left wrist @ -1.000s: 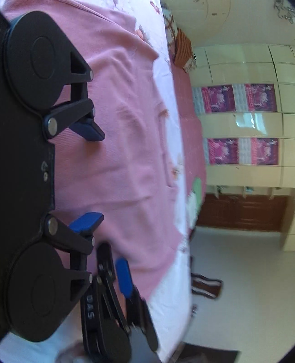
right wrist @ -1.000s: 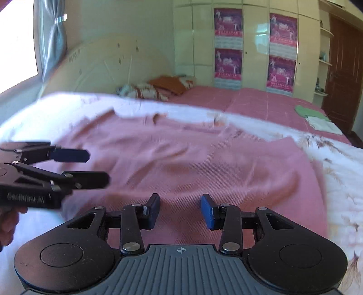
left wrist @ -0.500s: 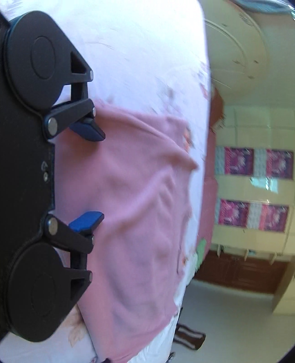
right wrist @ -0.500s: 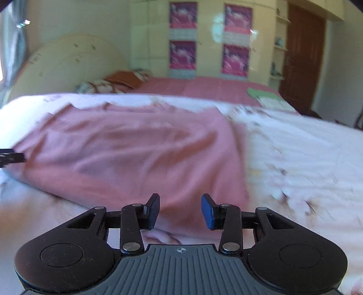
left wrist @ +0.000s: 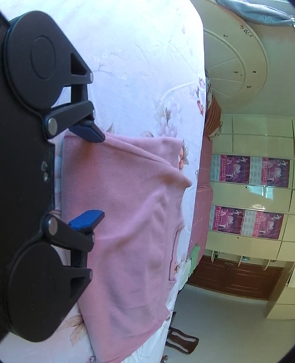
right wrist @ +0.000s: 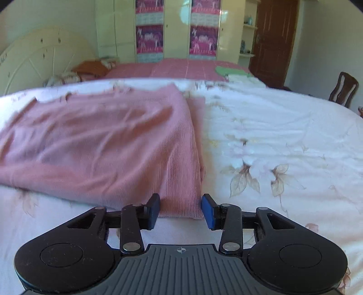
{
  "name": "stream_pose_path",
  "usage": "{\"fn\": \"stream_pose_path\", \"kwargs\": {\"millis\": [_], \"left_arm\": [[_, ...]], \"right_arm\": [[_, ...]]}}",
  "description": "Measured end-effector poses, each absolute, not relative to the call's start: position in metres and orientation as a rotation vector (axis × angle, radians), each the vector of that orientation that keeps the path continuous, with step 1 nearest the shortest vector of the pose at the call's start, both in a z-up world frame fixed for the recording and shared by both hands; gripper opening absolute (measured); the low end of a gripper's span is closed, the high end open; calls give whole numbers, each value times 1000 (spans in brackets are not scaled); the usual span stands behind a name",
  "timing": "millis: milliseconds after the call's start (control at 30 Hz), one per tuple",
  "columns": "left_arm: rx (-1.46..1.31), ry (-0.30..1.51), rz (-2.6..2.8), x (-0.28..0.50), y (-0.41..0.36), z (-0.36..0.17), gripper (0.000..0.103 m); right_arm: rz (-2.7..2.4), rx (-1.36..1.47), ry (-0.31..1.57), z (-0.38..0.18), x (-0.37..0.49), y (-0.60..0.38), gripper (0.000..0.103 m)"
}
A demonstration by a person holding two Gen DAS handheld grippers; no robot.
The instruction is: Fold small clothes
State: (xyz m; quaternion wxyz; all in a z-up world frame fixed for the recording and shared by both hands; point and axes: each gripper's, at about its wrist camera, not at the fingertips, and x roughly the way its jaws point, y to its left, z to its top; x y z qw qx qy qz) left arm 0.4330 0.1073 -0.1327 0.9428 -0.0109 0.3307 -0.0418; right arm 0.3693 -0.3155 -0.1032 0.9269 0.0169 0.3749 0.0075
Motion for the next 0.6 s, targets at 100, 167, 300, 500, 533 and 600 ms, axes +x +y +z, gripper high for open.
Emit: {"fn": "stream_pose_path", "kwargs": {"millis": [100, 167, 300, 500, 533, 600], "left_arm": [[-15, 746, -63, 439, 112, -149, 67], [-29, 742, -63, 437, 115, -149, 68], [-33, 754, -35, 431, 117, -139, 66], [-44, 747, -21, 412, 124, -130, 66], [-45, 746, -21, 409, 125, -129, 66], [-44, 745, -20, 403, 125, -127, 66]], "right_arm": [[33, 20, 740, -100, 364, -309, 40], [-6, -19, 826, -117, 373, -304, 41], [-23, 17, 818, -108, 369, -306, 44], [-9, 20, 780, -91, 351, -302, 44], [-7, 20, 776, -88, 349, -299, 44], [3, 31, 766, -85, 344, -297, 44]]}}
